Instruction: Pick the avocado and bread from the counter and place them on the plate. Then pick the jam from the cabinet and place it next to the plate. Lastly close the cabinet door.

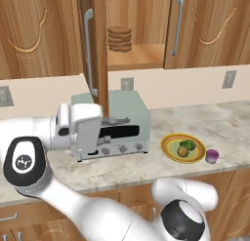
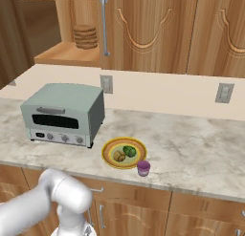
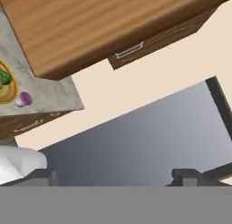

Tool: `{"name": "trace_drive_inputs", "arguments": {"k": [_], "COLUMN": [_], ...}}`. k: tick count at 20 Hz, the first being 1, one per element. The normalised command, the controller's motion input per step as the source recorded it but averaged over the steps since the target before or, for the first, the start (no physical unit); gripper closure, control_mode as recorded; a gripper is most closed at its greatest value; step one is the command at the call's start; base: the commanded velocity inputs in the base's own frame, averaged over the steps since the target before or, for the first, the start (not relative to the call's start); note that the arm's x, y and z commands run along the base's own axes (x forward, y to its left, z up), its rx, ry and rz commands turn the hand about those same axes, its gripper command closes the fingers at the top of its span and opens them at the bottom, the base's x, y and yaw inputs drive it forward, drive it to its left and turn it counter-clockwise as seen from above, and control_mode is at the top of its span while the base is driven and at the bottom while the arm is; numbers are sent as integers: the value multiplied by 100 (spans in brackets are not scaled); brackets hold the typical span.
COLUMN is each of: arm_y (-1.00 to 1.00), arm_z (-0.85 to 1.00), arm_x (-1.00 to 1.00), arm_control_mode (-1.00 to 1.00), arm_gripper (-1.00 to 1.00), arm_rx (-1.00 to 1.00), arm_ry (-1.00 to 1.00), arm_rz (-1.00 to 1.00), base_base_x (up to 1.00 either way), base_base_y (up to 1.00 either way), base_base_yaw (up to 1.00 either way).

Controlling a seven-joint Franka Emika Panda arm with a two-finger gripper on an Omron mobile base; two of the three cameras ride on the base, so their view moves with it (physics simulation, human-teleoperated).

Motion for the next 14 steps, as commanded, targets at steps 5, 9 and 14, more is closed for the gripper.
{"name": "trace_drive_inputs", "arguments": {"k": [5, 9, 14], "arm_y": [10, 32, 68], "arm_z": [-37, -44, -24], "arm_x": [82, 45, 7], "arm_control_mode": [-100, -100, -100], "arm_gripper": [-100, -100, -100], "arm_rx": [-1, -3, -7], "arm_ry": [31, 21, 16], "arm_rz": [0, 0, 0], "base_base_x": [0, 0, 0], "base_base_y": [0, 0, 0], "base_base_yaw": [0, 0, 0]}}
